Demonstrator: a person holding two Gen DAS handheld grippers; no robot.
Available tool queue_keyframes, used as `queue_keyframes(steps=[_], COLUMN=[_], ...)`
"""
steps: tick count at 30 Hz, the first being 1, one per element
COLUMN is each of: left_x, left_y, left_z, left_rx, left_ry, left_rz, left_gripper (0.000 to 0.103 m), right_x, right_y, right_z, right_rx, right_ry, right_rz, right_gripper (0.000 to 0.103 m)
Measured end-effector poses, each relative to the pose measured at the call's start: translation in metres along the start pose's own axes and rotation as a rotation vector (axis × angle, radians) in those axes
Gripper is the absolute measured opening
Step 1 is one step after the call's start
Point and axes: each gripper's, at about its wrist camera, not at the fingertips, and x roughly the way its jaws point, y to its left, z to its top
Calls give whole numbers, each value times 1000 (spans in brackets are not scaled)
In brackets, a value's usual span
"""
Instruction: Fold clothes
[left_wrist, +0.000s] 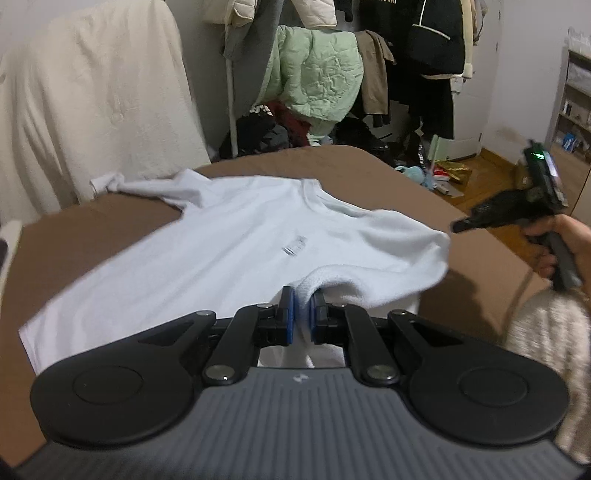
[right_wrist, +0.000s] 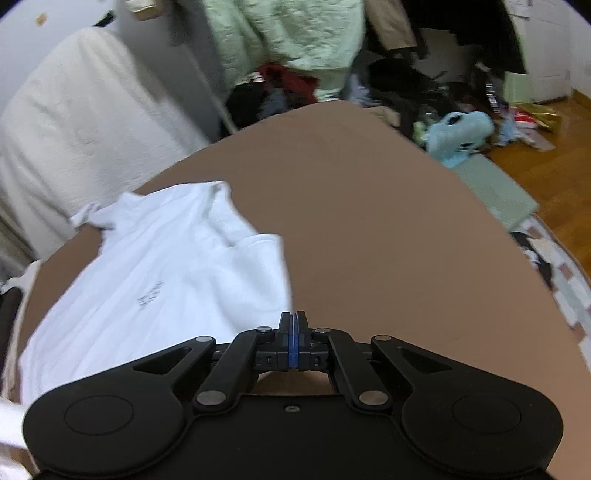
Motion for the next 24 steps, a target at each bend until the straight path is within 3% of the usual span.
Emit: queue_keyframes(steps=[2, 4, 7, 10, 12, 14, 15, 16, 18, 21, 24], left_x=[11, 27, 62, 114, 158, 201, 217, 227, 233, 230, 221], left_y=[8, 18, 37, 66, 81, 94, 97, 95, 82, 59, 39], left_z=[18, 42, 83, 122, 137, 141, 139, 133, 111, 73, 35], left_rx=[42, 83, 111, 74, 58, -5, -37, -55, -76, -94, -153], left_ry=[-2, -1, 2, -21, -37, 7, 37, 54, 70, 121, 157], left_rz=[-9, -4, 19, 76, 128, 165, 172, 159, 91, -48, -226], left_gripper=[7, 7, 7, 8, 16, 26, 26, 26, 36, 41, 47], right_x=[4, 8, 11, 18, 26, 35, 40, 45, 52, 63, 76], right_y=[-6, -12, -13, -7, -5, -7, -10, -11, -12, -9, -1], right_z=[1, 2, 4, 5, 6, 5, 6, 5, 4, 6, 13], right_rx=[17, 47, 75, 75, 90, 138, 165, 190, 227, 285, 359], right_ry=[4, 13, 9, 10, 20, 45, 59, 71, 96, 117, 109], right_rz=[-18, 39, 105, 108, 118, 158, 182, 211, 260, 295, 268], right_gripper=[2, 2, 12, 58, 59, 59, 59, 59, 59, 66, 68])
